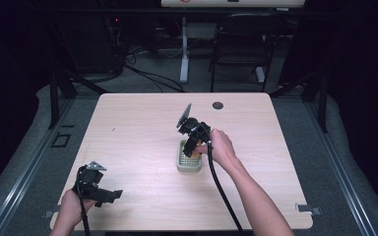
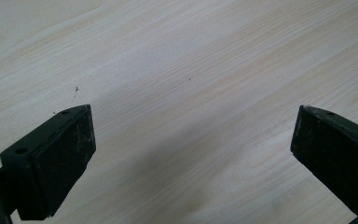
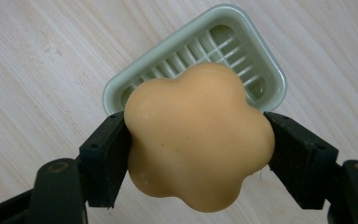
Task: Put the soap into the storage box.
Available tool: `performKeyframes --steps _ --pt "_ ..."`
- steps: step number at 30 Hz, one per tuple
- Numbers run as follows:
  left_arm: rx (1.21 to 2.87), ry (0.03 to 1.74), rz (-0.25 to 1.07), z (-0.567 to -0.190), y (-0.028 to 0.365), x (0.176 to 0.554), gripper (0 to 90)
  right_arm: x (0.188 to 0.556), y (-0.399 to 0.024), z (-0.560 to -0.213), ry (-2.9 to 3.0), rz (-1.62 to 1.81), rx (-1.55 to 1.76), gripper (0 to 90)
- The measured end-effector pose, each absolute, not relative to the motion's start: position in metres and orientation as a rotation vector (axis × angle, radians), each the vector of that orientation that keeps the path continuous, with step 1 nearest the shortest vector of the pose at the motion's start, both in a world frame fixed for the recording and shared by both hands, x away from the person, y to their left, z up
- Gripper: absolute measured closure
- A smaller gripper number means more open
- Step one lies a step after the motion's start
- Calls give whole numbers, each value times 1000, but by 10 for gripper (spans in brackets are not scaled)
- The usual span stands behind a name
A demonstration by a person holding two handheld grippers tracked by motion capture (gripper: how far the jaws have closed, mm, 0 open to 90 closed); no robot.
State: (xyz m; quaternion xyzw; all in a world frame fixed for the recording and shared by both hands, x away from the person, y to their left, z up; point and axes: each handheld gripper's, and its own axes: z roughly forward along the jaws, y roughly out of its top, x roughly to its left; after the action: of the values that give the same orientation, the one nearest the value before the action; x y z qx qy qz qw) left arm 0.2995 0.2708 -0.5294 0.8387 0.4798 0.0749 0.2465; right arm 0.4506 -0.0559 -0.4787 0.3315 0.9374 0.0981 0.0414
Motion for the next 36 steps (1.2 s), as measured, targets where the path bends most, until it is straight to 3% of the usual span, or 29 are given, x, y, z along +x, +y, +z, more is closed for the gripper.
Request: performKeyframes --steps 36 --pt "2286 1309 198 -529 270 299 2 469 -39 -515 2898 220 1041 264"
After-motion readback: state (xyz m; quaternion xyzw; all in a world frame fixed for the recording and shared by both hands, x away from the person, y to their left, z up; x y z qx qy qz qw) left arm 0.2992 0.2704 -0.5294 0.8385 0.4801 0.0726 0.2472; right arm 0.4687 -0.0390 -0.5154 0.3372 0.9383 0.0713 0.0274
